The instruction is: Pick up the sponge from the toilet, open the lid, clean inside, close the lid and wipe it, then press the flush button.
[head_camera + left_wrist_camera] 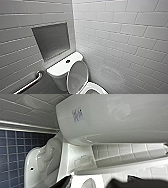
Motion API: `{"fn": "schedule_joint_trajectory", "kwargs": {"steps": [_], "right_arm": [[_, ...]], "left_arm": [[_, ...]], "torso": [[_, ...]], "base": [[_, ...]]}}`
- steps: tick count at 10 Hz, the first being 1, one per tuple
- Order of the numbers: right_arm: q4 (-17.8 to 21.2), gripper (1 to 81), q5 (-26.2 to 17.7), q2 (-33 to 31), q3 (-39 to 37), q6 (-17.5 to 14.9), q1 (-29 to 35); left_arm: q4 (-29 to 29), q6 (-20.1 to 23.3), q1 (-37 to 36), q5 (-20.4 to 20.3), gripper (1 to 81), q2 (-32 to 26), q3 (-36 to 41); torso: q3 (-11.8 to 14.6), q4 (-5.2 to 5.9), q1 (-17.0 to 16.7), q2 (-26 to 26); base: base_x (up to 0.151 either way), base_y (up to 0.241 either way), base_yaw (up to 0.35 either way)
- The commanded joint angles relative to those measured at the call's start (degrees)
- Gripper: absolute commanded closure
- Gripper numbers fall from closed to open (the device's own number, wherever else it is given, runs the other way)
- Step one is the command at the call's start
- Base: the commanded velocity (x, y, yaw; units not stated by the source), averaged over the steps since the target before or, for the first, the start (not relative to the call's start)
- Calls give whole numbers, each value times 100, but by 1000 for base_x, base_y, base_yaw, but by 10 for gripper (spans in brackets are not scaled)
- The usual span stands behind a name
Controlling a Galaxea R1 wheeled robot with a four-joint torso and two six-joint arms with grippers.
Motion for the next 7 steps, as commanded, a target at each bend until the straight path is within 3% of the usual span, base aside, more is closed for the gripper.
{"fn": "schedule_joint_trajectory", "kwargs": {"steps": [1,5,7], "right_arm": [[-256,811,-194,-196,12,-19,275],[-361,811,-194,-178,-24,-19,258],[-484,811,-194,-161,-16,-19,257]], "left_arm": [[2272,8,135,896,10,-2,-161],[4176,61,883,2999,10,787,-556],[4301,112,1103,3634,10,1193,-732]], "torso": [[0,0,0,0],[0,0,0,0],[0,0,0,0]], "base": [[0,0,0],[0,0,0],[0,0,0]]}}
